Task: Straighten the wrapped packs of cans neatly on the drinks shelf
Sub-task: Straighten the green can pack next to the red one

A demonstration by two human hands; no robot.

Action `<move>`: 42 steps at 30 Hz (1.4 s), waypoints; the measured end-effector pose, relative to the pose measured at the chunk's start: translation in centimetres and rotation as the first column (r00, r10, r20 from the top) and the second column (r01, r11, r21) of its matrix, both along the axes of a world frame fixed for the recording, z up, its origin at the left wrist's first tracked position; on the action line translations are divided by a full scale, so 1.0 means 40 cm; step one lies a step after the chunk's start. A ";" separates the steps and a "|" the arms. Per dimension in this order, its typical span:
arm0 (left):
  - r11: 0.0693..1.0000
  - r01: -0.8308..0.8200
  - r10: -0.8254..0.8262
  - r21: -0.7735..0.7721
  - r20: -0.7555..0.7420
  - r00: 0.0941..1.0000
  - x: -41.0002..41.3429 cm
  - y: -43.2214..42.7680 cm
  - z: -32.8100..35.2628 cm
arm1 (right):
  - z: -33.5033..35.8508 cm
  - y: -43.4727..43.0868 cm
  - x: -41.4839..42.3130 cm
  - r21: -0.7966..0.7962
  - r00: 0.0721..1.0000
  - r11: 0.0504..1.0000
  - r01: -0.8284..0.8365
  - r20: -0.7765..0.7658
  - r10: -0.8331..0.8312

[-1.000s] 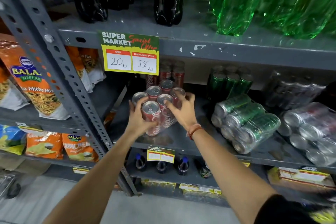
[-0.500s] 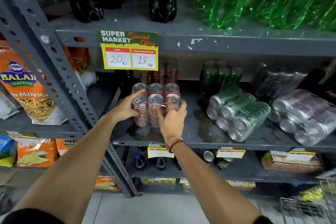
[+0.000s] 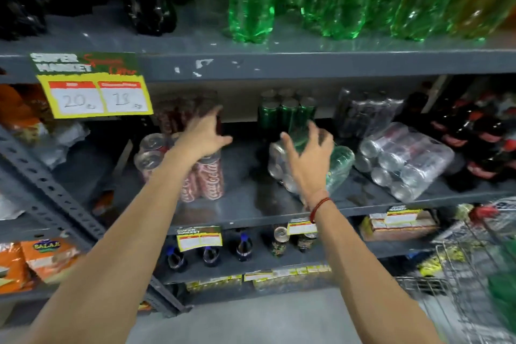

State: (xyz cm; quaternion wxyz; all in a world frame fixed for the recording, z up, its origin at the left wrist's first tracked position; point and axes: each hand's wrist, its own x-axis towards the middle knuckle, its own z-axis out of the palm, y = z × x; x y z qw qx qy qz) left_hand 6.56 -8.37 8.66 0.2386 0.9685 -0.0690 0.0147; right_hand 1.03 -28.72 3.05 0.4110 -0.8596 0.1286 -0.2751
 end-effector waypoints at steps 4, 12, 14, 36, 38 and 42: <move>0.966 0.208 -0.216 -0.152 -0.032 0.976 0.025 -0.225 -0.043 | -0.025 -0.161 0.010 -0.080 0.922 0.978 0.192 -0.326 -0.208; 0.943 0.333 -0.315 -0.005 -0.341 0.886 0.139 -0.386 -0.156 | -0.125 -0.244 0.025 0.444 0.857 0.884 0.146 -0.504 0.111; 0.931 0.364 -0.337 0.002 -0.375 0.864 0.154 -0.377 -0.163 | -0.131 -0.249 0.033 0.457 0.867 0.883 0.103 -0.477 0.146; 0.926 -0.006 0.073 -0.378 0.165 0.984 -0.140 -0.314 -0.355 | -0.151 -0.298 0.014 -0.063 0.871 0.871 -0.488 -0.097 0.481; 0.938 -0.059 0.111 -0.342 0.134 0.985 -0.148 -0.320 -0.371 | -0.174 -0.292 0.008 -0.134 0.884 0.874 -0.466 -0.086 0.459; 0.970 -0.044 0.066 -0.237 0.085 0.994 -0.166 -0.308 -0.396 | -0.215 -0.275 -0.017 -0.173 0.895 0.878 -0.446 -0.079 0.439</move>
